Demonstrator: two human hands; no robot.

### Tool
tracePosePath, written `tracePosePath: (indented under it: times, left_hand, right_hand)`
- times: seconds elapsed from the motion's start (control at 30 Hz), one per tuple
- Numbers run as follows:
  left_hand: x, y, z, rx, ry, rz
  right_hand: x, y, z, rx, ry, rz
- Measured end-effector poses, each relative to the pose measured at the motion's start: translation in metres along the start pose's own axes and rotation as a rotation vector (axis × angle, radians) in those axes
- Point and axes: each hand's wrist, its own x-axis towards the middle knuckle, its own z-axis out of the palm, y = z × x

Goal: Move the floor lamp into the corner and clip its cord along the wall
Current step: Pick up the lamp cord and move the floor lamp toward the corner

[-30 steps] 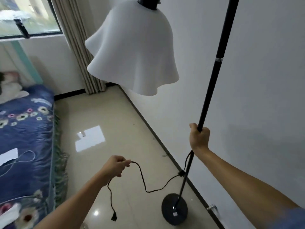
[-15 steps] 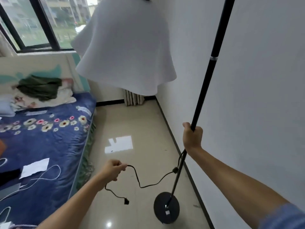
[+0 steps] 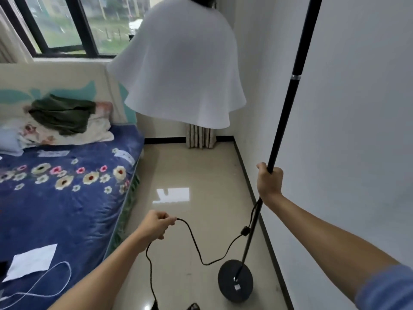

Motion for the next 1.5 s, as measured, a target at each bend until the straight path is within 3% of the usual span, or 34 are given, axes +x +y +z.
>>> tracePosePath:
  times: [0.3, 0.8, 1.5]
  left_hand:
    - [0.198, 0.099, -0.078, 0.068, 0.011, 0.061]
    - [0.534, 0.250, -0.126, 0.120, 0.021, 0.105]
    - [0.941, 0.384, -0.231, 0.021, -0.062, 0.086]
  right_hand:
    - [0.173, -0.025, 0.095, -0.062, 0.056, 0.006]
    - [0.508, -0.014, 0.247, -0.008, 0.041, 0.032]
    - [0.882, -0.024, 0.482, -0.028, 0.085, 0.008]
